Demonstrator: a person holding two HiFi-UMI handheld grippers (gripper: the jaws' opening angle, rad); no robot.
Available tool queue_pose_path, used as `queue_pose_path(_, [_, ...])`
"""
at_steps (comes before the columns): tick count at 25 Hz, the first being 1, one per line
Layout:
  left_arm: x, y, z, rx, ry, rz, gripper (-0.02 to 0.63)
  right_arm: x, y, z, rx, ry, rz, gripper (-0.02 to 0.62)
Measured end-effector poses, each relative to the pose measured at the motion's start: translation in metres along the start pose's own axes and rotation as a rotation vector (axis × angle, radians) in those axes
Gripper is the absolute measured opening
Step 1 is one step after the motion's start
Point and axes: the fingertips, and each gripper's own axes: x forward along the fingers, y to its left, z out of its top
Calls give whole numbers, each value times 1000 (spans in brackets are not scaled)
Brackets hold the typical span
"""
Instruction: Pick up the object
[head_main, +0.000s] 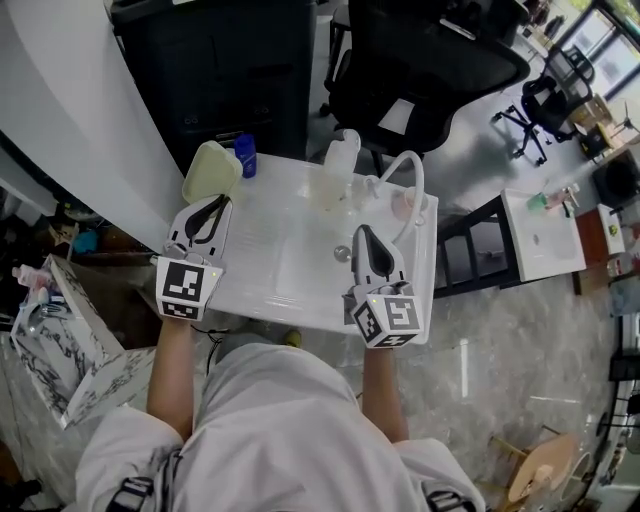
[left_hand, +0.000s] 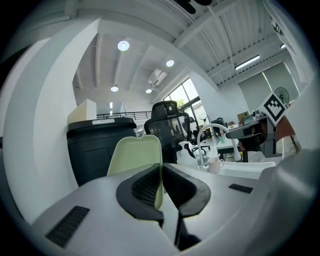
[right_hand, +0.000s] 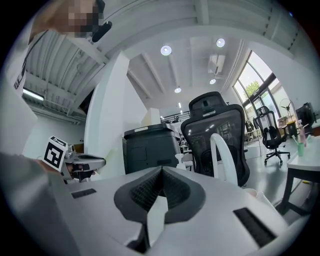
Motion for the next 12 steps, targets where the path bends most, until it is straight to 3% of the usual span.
queue_pose_path(7, [-25, 8, 15, -56, -60, 40, 37, -11, -1, 14, -25, -46, -8, 4])
queue_pose_path(12, [-36, 8, 21, -42, -88, 58, 37, -17, -5, 19, -42, -65, -14, 3])
